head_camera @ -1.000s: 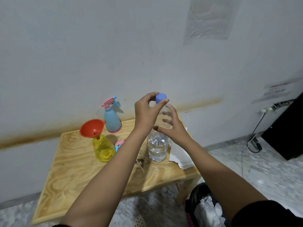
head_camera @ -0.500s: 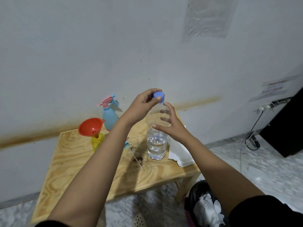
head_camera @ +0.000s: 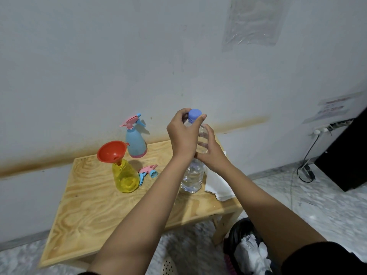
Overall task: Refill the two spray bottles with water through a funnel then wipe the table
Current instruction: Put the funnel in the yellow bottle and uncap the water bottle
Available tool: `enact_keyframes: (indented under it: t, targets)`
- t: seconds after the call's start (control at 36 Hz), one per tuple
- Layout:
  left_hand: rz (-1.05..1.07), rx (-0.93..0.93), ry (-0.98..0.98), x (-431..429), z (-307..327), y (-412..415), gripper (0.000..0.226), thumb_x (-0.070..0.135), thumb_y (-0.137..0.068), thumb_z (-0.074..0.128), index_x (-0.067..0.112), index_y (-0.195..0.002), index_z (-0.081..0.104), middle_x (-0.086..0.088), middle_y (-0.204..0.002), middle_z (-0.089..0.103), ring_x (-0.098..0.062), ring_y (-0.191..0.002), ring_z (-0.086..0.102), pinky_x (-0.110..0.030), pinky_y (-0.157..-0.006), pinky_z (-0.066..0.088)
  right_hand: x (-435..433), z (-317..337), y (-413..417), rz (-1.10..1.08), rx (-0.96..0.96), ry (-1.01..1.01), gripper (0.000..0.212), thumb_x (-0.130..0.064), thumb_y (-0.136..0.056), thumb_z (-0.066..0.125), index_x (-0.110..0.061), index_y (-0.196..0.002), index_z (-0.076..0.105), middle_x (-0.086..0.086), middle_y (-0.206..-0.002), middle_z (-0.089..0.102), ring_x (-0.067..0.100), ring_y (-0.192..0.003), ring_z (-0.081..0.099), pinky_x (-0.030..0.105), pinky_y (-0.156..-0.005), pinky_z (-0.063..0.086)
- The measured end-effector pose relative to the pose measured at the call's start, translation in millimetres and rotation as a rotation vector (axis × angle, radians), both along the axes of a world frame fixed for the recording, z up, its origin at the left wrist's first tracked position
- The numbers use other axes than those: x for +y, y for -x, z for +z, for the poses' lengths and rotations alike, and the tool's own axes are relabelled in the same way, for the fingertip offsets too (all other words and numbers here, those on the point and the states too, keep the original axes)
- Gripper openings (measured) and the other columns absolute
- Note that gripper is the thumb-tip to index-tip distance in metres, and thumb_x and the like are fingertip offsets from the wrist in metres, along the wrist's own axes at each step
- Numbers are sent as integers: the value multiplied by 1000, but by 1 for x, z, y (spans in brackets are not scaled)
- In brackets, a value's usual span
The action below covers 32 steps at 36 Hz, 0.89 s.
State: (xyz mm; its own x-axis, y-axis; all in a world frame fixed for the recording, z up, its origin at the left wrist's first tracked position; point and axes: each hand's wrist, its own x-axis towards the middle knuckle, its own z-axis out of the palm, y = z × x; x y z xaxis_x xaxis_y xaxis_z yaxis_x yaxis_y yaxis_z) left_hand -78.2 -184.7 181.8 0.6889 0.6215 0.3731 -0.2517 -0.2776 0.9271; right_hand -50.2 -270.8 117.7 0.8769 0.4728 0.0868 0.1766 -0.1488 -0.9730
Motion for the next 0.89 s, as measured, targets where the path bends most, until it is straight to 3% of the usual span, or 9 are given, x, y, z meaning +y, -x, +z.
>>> enact_keyframes:
  t: [0.19,0.28,0.42,0.53,0.61,0.69,0.78,0.89]
  targets:
    - [64,-17,32,5,3,1,28,19,-70,83,11,-92,67,8,-83,65,-5,-82,62,-15,-78,50,3,1,2,-16,-21,10,106,-52,-49,72,-31,-139,20,5,-140,33,25,-125,44,44,-103,43]
    - [91,-25,31,6,7,0,28,20,-67,84,15,-86,64,14,-77,61,1,-76,59,-13,-73,49,6,-1,2,-25,-59,15,104,-43,-57,75,-27,-142,18,4,-144,30,23,-127,43,44,-103,43]
    - [115,-95,51,9,20,-5,32,22,-64,86,14,-83,61,11,-76,62,-3,-74,60,-19,-73,50,9,-3,0,-50,-105,27,107,-52,-56,74,-21,-143,19,-11,-139,27,16,-128,38,37,-106,41]
    - [100,-167,51,20,28,-4,28,18,-68,84,15,-85,61,8,-79,64,-5,-76,61,-23,-78,52,9,-9,-4,-70,-135,37,92,-27,-70,82,-23,-141,22,-12,-134,29,13,-125,39,41,-106,41]
    - [114,-172,46,40,7,6,26,17,-73,80,14,-90,61,4,-85,64,-5,-80,60,-23,-82,51,8,-13,-5,-84,-150,34,90,-24,-72,81,-24,-141,22,-12,-135,30,12,-124,40,38,-106,41]
    - [204,-61,58,61,-49,29,24,18,-76,78,12,-93,61,4,-87,63,0,-80,57,-20,-81,48,7,-15,-5,-100,-133,29,92,-28,-71,81,-28,-142,21,-10,-135,32,13,-119,44,36,-104,43]
    - [261,164,95,72,-129,66,22,15,-78,76,11,-94,62,4,-87,64,4,-79,57,-27,-79,48,7,-16,-4,-104,-118,27,92,-28,-72,80,-31,-141,20,-2,-138,35,19,-117,49,27,-94,43]
    - [232,438,90,69,-209,108,32,12,-79,74,1,-107,63,-10,-102,66,-21,-98,60,-20,-81,41,6,-20,-1,-117,-120,15,90,-31,-74,78,-38,-141,17,-3,-142,35,16,-118,49,23,-85,42]
